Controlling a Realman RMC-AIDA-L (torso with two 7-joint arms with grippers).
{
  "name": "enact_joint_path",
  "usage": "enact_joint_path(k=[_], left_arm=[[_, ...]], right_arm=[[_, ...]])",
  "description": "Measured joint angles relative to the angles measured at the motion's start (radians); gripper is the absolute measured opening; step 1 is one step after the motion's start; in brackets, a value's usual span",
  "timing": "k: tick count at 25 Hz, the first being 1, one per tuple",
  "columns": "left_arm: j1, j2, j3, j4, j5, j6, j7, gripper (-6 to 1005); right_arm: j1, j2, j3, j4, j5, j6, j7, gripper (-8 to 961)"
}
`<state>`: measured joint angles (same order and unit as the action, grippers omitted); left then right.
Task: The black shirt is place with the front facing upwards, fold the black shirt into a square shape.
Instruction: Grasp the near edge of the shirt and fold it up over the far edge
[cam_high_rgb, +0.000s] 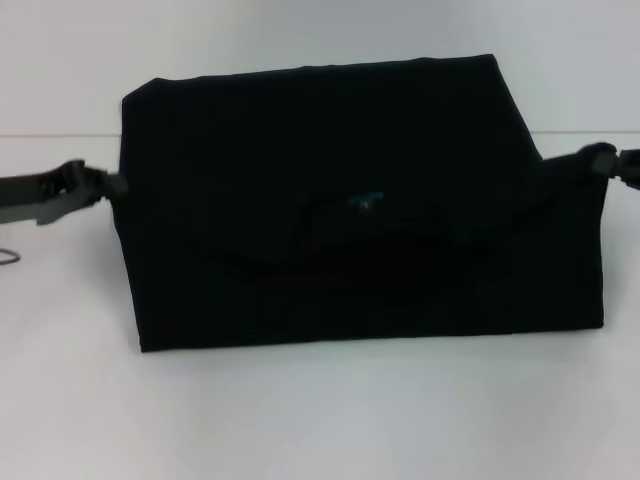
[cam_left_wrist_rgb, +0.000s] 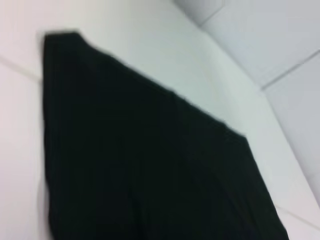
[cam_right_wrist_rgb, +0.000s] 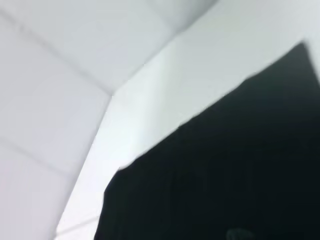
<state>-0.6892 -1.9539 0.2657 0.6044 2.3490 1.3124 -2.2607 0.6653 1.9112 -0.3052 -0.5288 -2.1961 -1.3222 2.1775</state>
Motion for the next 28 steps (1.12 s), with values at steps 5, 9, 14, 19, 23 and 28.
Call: enact_joint_path(k=[5,9,14,19,23,28], left_arm=[[-0.012,-0.032,0.001,-0.002,-0.075,-0.117,0.064,38],[-0.039,-0.047,0.002,-0.009,-0.103,-0.184,0.119,38],[-0.061,-0.07,0.04,-0.012,-0.105,-0.259,0.15,37],[-0.061,-0.1,0.097,-0.013,-0.106,-0.362,0.144,38],[-0.061,-0.117,0.103,-0.014,-0.105,-0.408,0.148,38],[-0.063,-0.141,0.144,-0.014,-0.106,-0.495,0.153,39]], right_arm=[[0.042,0.037,-0.01,0.01,0.011,0.146,-0.061,33],[0.072,0.055,-0.034,0.015,0.011,0.242,-0.085,32],[0.103,0.073,-0.066,0.027,0.012,0.313,-0.111,29],[0.114,0.094,-0.116,0.027,0.013,0.401,-0.114,27],[0.12,0.107,-0.191,0.027,0.013,0.48,-0.119,28],[0.123,0.119,-0.249,0.027,0.014,0.53,-0.133,65]])
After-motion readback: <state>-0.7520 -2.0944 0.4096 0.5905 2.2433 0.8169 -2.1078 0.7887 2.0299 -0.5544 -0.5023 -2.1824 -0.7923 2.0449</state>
